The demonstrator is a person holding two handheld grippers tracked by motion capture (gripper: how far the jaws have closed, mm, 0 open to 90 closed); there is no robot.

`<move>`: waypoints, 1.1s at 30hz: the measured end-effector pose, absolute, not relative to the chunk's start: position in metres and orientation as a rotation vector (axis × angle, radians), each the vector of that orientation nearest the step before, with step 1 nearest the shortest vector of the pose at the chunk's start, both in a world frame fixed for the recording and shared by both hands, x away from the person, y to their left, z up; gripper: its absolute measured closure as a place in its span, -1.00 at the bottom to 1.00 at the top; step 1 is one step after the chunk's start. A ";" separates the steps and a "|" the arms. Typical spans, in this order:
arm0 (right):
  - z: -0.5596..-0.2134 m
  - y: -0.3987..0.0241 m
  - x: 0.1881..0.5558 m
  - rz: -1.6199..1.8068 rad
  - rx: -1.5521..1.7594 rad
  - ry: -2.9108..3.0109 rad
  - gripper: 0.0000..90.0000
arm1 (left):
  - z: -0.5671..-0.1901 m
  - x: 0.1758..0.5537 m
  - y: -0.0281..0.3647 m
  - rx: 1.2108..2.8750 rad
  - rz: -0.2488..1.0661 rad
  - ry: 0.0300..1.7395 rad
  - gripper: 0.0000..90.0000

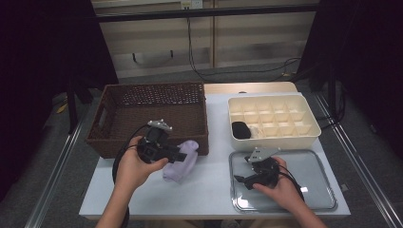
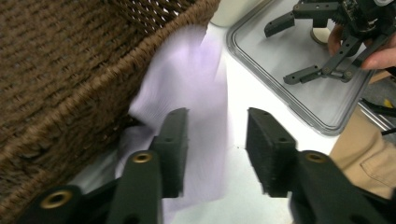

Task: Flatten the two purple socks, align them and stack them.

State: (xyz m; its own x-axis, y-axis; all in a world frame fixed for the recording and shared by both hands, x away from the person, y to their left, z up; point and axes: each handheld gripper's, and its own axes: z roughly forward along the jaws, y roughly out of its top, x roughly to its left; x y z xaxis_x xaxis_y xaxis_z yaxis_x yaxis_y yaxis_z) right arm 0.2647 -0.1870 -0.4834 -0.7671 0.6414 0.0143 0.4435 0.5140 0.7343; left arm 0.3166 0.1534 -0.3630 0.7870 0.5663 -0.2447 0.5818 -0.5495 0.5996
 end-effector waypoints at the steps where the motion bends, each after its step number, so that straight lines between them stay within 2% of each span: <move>1: -0.483 -0.187 0.265 1.100 0.915 2.498 -0.57 | -0.363 0.316 0.154 2.278 -0.023 0.848 0.12; 6: -0.483 -0.187 0.265 1.100 0.916 2.500 -0.57 | -0.369 0.315 0.153 2.310 0.000 0.844 0.06; 17: -0.483 -0.187 0.265 1.101 0.918 2.500 -0.57 | -0.404 0.315 0.154 2.328 -0.031 0.874 0.06; 25: -0.483 -0.187 0.265 1.101 0.918 2.500 -0.57 | -0.427 0.315 0.151 2.330 -0.030 0.908 0.15; 33: -0.483 -0.187 0.265 1.100 0.918 2.501 -0.57 | -0.441 0.313 0.148 2.340 0.027 0.922 0.27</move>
State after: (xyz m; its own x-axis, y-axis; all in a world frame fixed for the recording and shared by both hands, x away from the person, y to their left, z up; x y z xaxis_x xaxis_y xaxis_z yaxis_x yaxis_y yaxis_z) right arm 0.2648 -0.1870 -0.4833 -0.7670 0.6415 0.0167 0.4457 0.5138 0.7331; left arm 0.3131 0.1479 -0.4414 0.7566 0.6235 -0.1970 0.6111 -0.5671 0.5523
